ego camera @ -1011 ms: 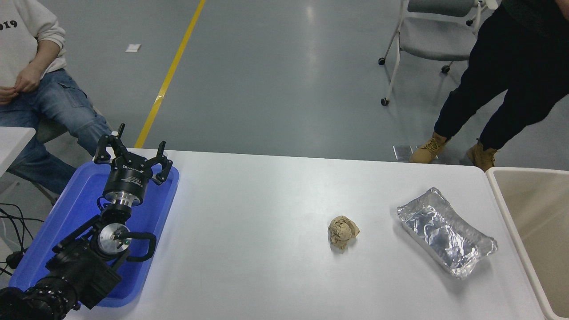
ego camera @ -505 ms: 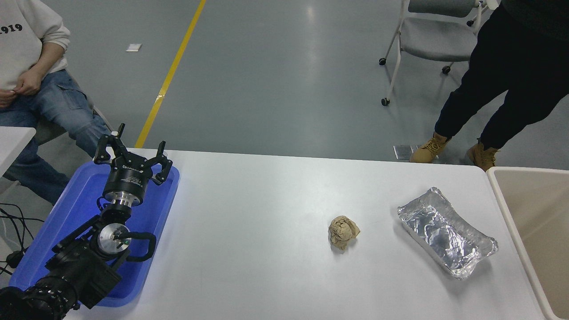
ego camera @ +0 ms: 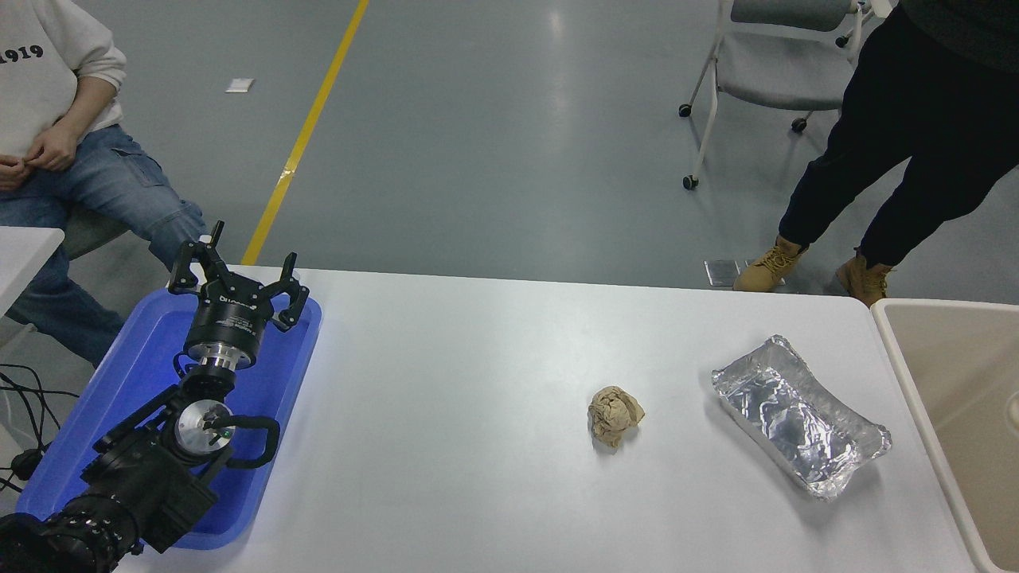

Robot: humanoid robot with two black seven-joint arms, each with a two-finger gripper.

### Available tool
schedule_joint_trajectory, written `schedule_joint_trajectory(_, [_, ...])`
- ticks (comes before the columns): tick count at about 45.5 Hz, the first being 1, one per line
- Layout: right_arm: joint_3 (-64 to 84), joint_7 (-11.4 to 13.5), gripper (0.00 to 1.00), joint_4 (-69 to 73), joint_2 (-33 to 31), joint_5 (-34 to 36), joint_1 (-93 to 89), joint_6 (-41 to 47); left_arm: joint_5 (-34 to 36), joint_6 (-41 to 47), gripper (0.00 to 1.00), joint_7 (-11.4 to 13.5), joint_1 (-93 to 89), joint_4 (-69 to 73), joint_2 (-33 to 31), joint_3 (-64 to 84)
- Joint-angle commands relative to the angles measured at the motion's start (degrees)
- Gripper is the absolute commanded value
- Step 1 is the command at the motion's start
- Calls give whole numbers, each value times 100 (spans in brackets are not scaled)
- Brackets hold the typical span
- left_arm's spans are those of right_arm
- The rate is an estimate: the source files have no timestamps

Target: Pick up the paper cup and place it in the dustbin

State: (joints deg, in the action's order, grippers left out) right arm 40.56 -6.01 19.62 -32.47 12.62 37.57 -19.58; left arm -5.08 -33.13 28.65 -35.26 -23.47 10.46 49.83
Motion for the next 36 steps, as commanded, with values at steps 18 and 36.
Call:
schedule_joint_trajectory(18, [-2666, -23, 100, 95, -453, -102, 742, 385, -2, -1, 100, 0, 1, 0, 0, 0])
schedule_joint_trajectory(36, [-3116, -40, 100, 130, -409, -181, 2561, 411, -2, -1, 100, 0, 1, 0, 0, 0])
